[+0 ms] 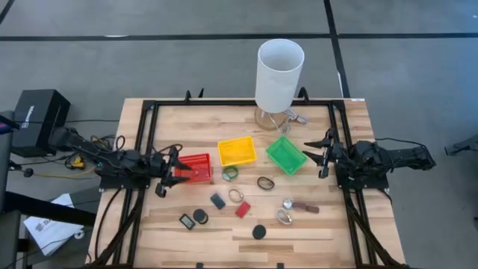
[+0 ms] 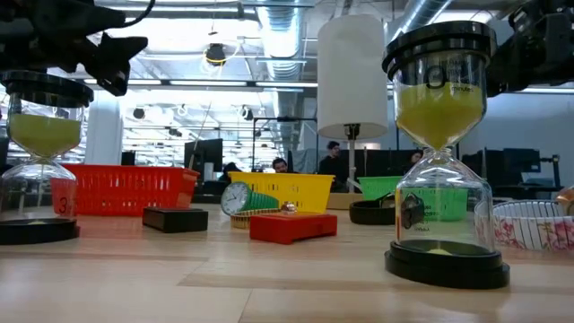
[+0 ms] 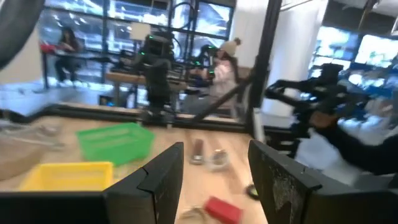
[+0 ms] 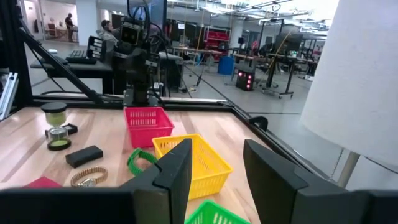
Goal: Pick & Place Office items
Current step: Put the left black hourglass into the red basket
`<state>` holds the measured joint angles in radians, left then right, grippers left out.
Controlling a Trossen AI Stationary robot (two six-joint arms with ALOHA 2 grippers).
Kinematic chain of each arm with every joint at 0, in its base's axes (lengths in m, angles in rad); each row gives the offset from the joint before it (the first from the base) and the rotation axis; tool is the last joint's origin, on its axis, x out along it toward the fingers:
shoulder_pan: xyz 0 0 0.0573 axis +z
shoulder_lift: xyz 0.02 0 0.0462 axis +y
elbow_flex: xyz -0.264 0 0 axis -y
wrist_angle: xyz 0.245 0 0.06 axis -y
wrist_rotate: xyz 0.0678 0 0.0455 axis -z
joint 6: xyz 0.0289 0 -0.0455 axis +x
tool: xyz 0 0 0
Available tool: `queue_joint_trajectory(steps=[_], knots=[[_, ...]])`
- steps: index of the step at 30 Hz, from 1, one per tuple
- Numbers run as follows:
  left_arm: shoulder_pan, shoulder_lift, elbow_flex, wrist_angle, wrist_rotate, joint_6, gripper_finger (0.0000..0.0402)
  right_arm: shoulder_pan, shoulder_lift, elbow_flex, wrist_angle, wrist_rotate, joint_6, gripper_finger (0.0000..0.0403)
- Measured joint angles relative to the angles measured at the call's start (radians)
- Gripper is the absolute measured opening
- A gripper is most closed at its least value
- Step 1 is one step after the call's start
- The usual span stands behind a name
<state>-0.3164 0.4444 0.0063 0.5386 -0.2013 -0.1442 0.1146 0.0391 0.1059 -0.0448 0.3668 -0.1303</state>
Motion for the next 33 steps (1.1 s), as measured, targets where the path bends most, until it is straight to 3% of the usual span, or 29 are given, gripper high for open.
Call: queue_joint_trajectory(steps=[7, 13, 21, 26, 33], knots=[[0.000, 0.165, 0.010, 0.151, 0.011, -0.013, 0.0177, 0.000, 0.000, 0.000, 0.000, 0.000, 0.000, 0.0136], [-0.009, 0.326, 0.115, 0.160, 0.125, -0.013, 0.0177, 0.000, 0.000, 0.000, -0.005, -0.001, 0.000, 0.0136], [-0.070, 0.615, 0.256, 0.159, 0.138, -0.012, 0.0177, 0.001, 0.000, 0.000, -0.009, -0.002, 0.000, 0.0136], [-0.073, 0.699, 0.307, 0.158, 0.138, 0.039, 0.0177, 0.001, 0.000, 0.000, -0.009, -0.002, 0.025, 0.0136], [-0.087, 0.717, 0.316, 0.160, 0.168, 0.034, 0.0177, 0.001, 0.000, 0.000, -0.009, -0.002, 0.034, 0.0136]])
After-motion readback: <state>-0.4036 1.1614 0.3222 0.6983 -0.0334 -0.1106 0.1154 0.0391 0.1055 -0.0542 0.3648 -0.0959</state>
